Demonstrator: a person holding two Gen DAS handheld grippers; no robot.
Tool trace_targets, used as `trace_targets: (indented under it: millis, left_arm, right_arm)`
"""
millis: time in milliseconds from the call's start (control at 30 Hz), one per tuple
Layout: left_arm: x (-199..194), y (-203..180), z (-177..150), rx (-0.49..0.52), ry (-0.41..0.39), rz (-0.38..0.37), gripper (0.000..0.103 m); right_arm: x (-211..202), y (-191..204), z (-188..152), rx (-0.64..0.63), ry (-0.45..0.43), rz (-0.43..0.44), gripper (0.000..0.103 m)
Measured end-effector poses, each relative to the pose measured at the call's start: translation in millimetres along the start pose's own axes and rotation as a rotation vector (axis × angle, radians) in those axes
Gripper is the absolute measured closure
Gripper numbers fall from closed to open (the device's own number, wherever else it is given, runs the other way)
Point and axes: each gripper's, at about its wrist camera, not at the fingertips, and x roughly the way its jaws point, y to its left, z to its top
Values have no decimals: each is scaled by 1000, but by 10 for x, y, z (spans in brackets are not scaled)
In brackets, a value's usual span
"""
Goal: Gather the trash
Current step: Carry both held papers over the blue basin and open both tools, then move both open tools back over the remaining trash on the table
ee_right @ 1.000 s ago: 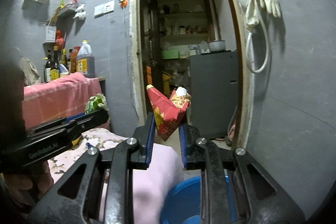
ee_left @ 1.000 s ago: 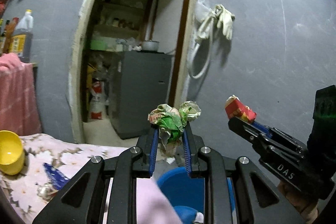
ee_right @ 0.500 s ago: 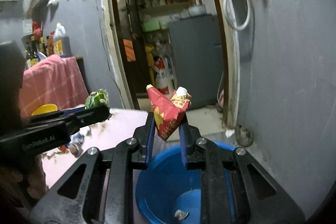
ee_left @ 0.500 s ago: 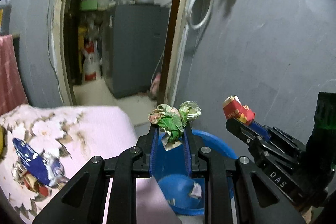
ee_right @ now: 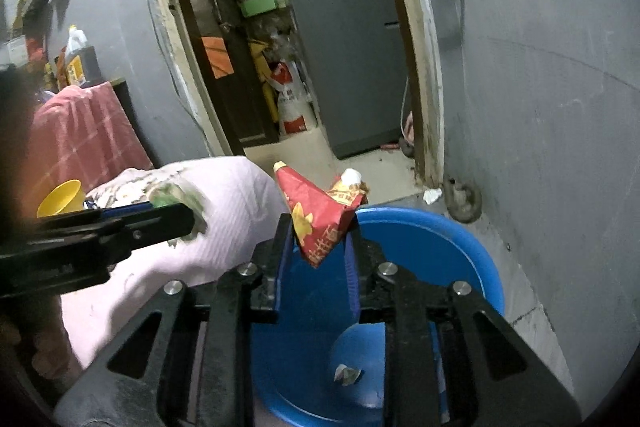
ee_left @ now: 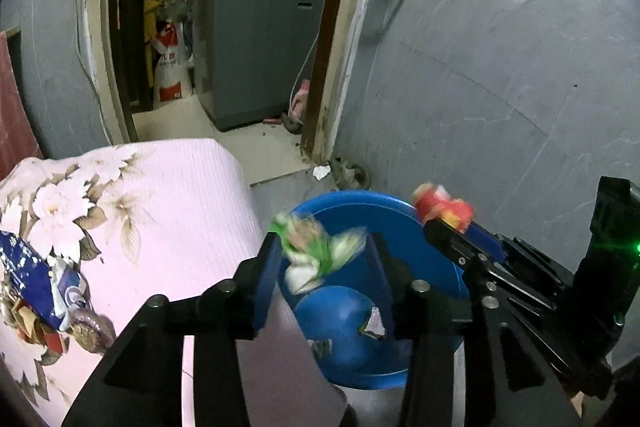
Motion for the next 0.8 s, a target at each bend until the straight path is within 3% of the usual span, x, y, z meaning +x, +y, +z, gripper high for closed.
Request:
trace_targets:
  millis: [133,500,800]
  left_arm:
    - [51,32,-12,-5,13,5,57]
    - [-113,137,19,-37,-17,18,57]
    - [-600,263,83,-68,-109,28,57]
  right_arm:
    - [36,-62,-27,18,16,-7,56]
    - [-80,-8,58,27,-19,-19,54]
    - [-353,259,262,-11,-86,-3,53]
